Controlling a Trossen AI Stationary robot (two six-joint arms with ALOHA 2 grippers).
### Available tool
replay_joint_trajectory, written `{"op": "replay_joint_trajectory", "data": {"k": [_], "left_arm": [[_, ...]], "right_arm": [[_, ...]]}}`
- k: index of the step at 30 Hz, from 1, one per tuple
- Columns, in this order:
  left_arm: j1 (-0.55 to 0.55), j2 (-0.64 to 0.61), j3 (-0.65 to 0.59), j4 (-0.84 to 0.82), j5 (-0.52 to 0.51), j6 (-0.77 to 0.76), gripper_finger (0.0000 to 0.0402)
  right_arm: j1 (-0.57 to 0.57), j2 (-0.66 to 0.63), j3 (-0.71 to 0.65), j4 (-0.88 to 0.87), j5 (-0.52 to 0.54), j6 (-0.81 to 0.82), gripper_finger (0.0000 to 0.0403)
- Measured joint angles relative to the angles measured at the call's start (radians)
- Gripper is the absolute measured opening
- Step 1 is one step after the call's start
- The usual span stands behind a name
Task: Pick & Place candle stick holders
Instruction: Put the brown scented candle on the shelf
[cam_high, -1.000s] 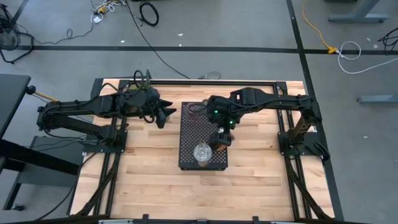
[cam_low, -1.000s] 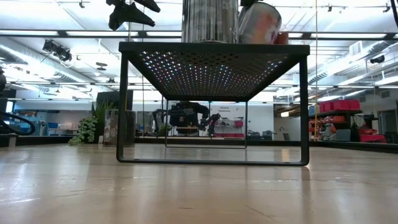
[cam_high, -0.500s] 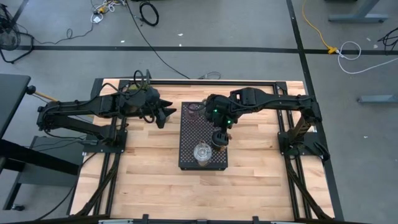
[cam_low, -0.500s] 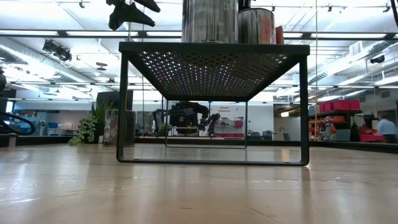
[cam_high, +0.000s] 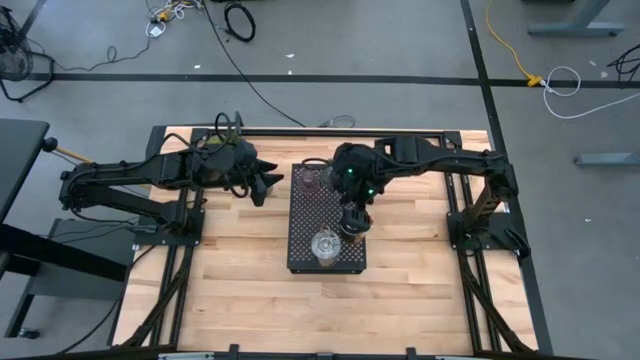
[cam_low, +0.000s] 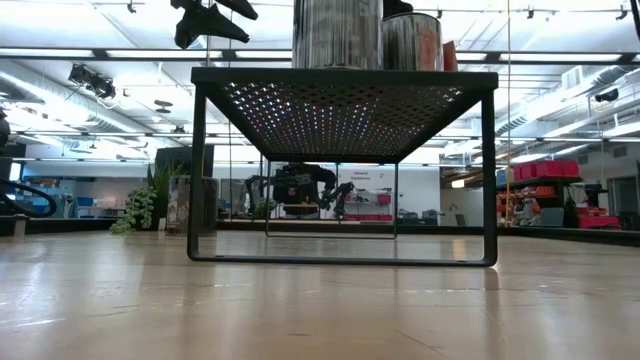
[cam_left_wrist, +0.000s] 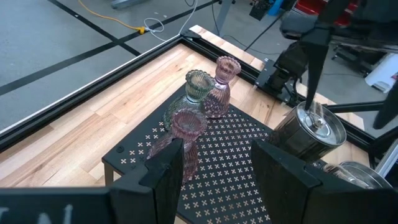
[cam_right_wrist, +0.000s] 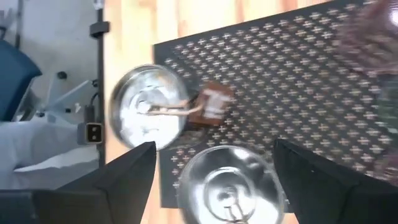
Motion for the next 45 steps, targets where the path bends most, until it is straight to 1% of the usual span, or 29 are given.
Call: {"op": "replay_joint_trajectory", "data": {"k": [7, 11, 15, 17, 22, 26, 30, 33, 41, 45], "left_arm": [[0.000, 0.000, 0.000, 0.000, 0.000, 0.000, 0.0190], [0.000, 0.000, 0.000, 0.000, 0.000, 0.000, 0.0190], [0.000, 0.000, 0.000, 0.000, 0.000, 0.000, 0.0190], [0.000, 0.000, 0.000, 0.000, 0.000, 0.000, 0.0190], [0.000, 0.000, 0.000, 0.000, 0.000, 0.000, 0.0190], [0.000, 0.000, 0.000, 0.000, 0.000, 0.000, 0.0190], [0.000, 0.000, 0.000, 0.000, 0.000, 0.000, 0.0190], [0.000, 0.000, 0.000, 0.009, -0.001, 0.000, 0.0190], [0.000, 0.000, 0.000, 0.094, 0.011, -0.001, 0.0190], [0.001, 0.000, 0.000, 0.071, 0.090, 0.007, 0.0190]], "right_arm": [[0.087, 0.000, 0.000, 0.075, -0.055, 0.017, 0.0318], [0.133, -0.014, 0.000, 0.136, -0.057, 0.030, 0.0318], [0.164, -0.028, 0.000, 0.203, -0.052, 0.078, 0.0318], [0.178, -0.030, 0.000, 0.226, -0.023, 0.102, 0.0318], [0.204, -0.030, 0.000, 0.226, 0.108, 0.170, 0.0318], [0.216, -0.030, 0.000, 0.239, 0.190, 0.236, 0.0318], [0.220, -0.029, 0.000, 0.248, 0.207, 0.290, 0.0318], [0.220, -0.029, 0.000, 0.249, 0.226, 0.359, 0.0318], [0.237, -0.028, 0.000, 0.221, 0.351, 0.501, 0.0318], [0.270, -0.028, 0.000, 0.181, 0.405, 0.568, 0.0318]]}}
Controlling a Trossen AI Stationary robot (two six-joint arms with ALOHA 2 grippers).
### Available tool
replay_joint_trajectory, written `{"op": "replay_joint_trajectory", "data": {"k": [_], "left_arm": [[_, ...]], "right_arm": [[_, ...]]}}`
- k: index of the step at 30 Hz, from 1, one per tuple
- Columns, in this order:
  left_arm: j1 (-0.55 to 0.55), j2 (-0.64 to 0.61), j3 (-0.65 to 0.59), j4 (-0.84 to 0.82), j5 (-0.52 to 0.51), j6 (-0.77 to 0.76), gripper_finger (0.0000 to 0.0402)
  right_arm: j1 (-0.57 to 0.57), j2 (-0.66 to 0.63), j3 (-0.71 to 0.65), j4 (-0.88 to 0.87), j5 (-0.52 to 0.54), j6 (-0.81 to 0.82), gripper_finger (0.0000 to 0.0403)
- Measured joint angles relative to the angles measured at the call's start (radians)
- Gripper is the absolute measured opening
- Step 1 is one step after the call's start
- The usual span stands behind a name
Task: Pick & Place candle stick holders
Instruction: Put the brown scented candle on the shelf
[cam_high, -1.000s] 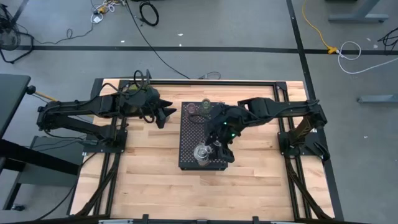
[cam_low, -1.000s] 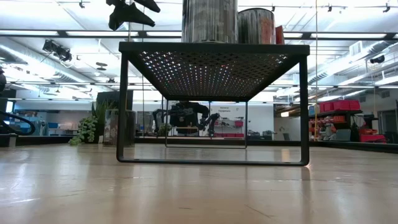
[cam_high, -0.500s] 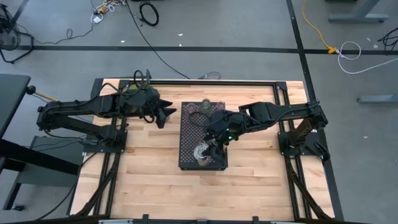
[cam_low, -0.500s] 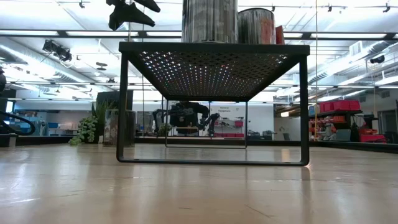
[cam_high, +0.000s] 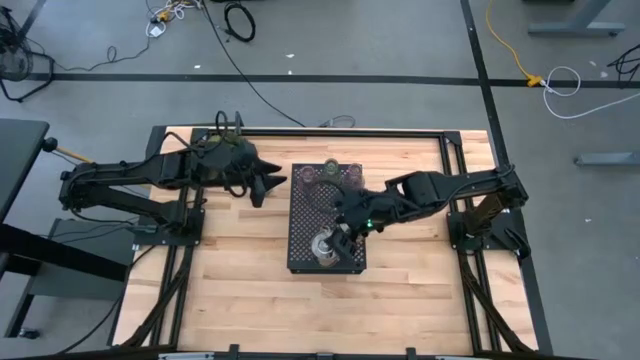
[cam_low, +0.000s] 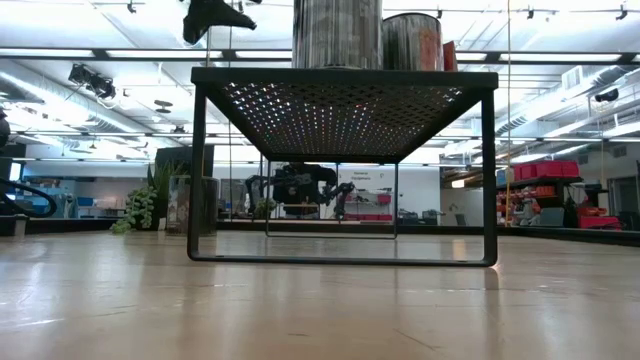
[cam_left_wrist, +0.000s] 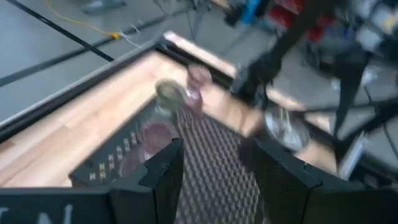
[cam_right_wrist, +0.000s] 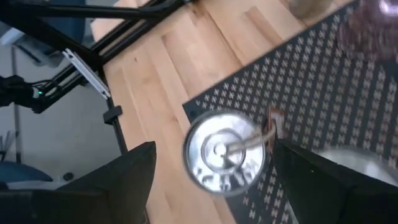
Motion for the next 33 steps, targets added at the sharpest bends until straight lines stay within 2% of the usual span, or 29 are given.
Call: {"op": "replay_joint_trajectory", "data": {"k": [4, 8, 14, 23, 28, 31, 33], "left_arm": [[0.006, 0.000, 0.000, -0.192, 0.008, 0.077, 0.0190], [0.012, 0.000, 0.000, -0.422, -0.061, 0.080, 0.0190], [0.054, 0.002, 0.000, -0.616, -0.269, 0.099, 0.0190], [0.214, 0.106, -0.076, -0.567, -0.250, 0.152, 0.0190], [0.243, 0.173, -0.099, -0.571, -0.247, 0.151, 0.0190], [0.249, 0.210, -0.100, -0.539, -0.285, 0.150, 0.0190], [0.249, 0.228, -0.098, -0.499, -0.275, 0.127, 0.0190]], "right_arm": [[0.037, 0.000, 0.000, -0.052, 0.013, 0.075, 0.0318], [0.078, 0.000, 0.000, -0.083, 0.051, 0.145, 0.0318], [0.120, 0.000, 0.000, -0.122, 0.104, 0.180, 0.0318], [0.132, 0.000, -0.001, -0.140, 0.125, 0.164, 0.0318], [0.138, 0.000, -0.001, -0.162, 0.123, 0.146, 0.0318], [0.146, 0.000, -0.001, -0.195, 0.122, 0.143, 0.0318], [0.151, 0.000, -0.001, -0.218, 0.117, 0.143, 0.0318]]}}
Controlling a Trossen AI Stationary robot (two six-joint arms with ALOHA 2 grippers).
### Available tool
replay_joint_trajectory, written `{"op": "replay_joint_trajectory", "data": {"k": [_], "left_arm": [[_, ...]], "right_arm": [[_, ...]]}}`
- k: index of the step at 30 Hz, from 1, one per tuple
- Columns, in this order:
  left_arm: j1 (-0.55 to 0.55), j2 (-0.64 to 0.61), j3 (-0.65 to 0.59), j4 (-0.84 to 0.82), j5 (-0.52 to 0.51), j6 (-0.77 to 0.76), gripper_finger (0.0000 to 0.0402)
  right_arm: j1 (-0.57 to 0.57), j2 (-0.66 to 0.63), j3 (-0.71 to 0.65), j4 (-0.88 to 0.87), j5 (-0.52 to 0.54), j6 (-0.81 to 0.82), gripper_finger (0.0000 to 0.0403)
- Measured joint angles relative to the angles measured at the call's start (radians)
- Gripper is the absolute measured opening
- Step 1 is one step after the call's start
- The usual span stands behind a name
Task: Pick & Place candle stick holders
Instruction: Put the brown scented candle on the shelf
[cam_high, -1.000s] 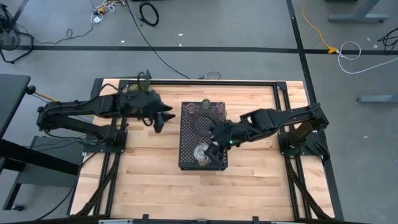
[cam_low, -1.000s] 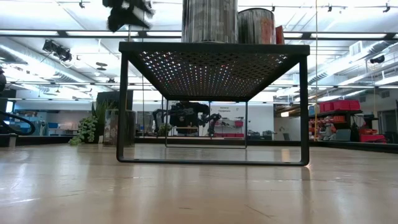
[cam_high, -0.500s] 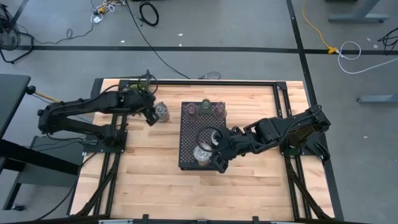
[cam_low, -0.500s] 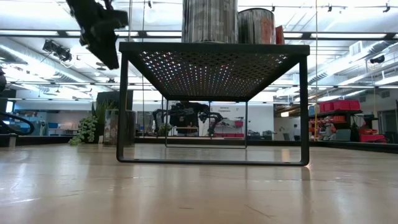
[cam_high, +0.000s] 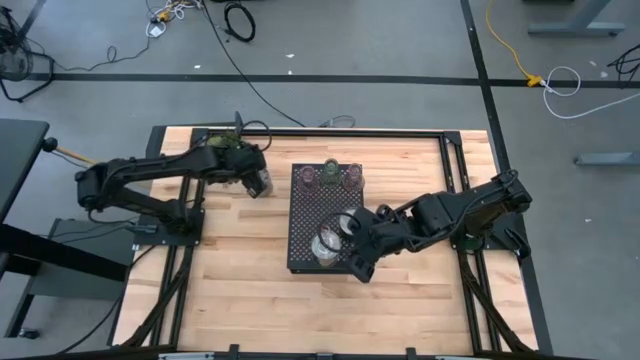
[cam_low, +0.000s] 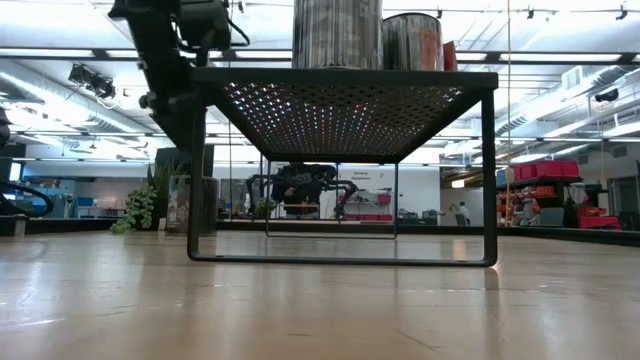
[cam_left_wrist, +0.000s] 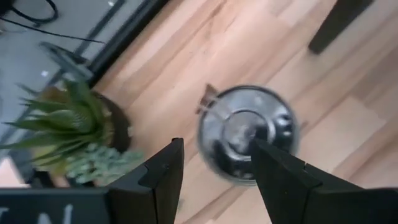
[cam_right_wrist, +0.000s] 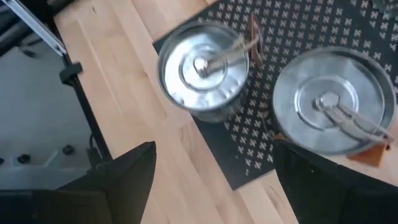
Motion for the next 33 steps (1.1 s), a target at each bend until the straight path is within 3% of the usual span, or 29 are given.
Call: {"op": "replay_joint_trajectory", "data": {"k": [9, 23, 33], "left_arm": [[0.005, 0.061, 0.000, 0.032, 0.062, -0.104, 0.0201], [0.004, 0.086, 0.000, 0.064, 0.035, -0.152, 0.0322], [0.004, 0.195, 0.004, 0.068, 0.052, -0.157, 0.0333]], "right_arm": [[0.011, 0.000, 0.000, -0.018, -0.056, -0.005, 0.0318], [0.012, 0.000, 0.000, -0.037, -0.057, -0.005, 0.0318], [0.012, 0.000, 0.000, -0.037, -0.075, -0.005, 0.0318]]}}
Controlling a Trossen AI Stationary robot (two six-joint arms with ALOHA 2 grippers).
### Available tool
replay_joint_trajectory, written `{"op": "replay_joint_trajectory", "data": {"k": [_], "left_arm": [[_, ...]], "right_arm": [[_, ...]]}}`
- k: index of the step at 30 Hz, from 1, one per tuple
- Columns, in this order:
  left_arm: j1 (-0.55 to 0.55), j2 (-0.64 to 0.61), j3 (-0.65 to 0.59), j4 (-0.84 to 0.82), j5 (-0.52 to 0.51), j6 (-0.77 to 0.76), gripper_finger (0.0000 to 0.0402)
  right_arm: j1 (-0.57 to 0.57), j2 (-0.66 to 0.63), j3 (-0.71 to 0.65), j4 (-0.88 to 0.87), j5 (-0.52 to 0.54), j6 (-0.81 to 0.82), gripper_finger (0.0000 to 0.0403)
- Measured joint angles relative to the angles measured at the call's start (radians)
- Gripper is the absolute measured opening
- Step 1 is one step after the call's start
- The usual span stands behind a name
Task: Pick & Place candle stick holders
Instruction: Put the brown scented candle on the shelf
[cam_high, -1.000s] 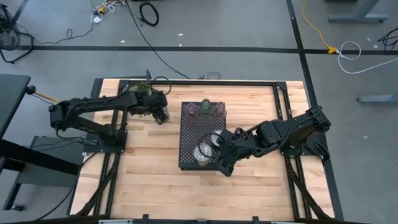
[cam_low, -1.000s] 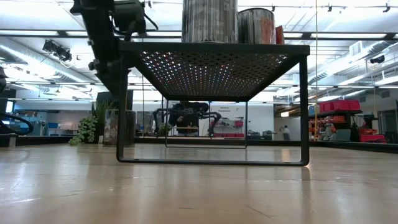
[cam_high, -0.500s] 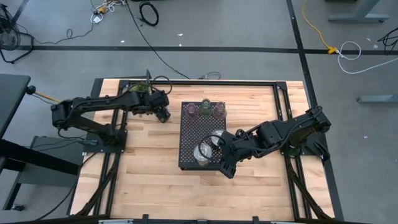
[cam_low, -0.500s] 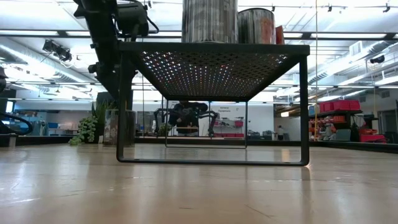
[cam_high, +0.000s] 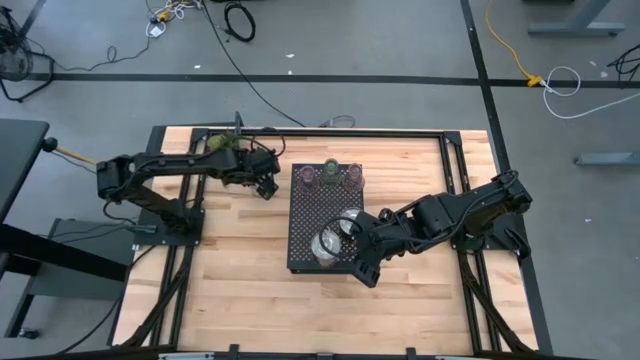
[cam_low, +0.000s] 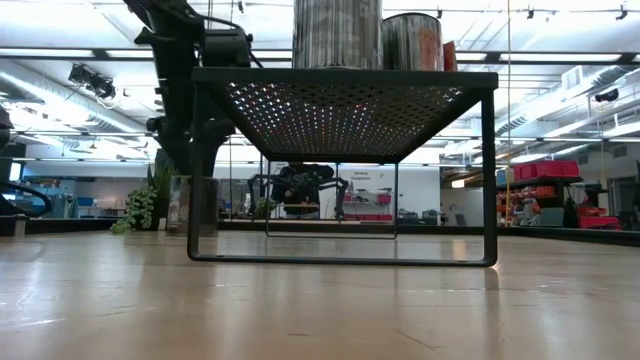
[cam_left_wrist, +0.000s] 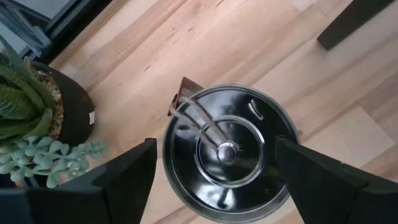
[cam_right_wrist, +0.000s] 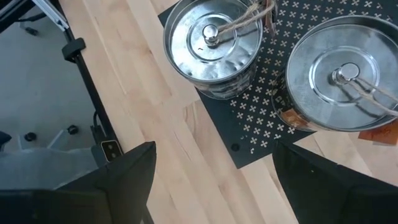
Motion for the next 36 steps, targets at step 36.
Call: {"op": "replay_joint_trajectory", "data": {"k": [36], "left_arm": [[0.021, 0.029, 0.099, -0.104, 0.119, -0.003, 0.0333]], "right_arm": [[-0.003, 0.000, 0.000, -0.018, 0.004, -0.056, 0.0318]]}}
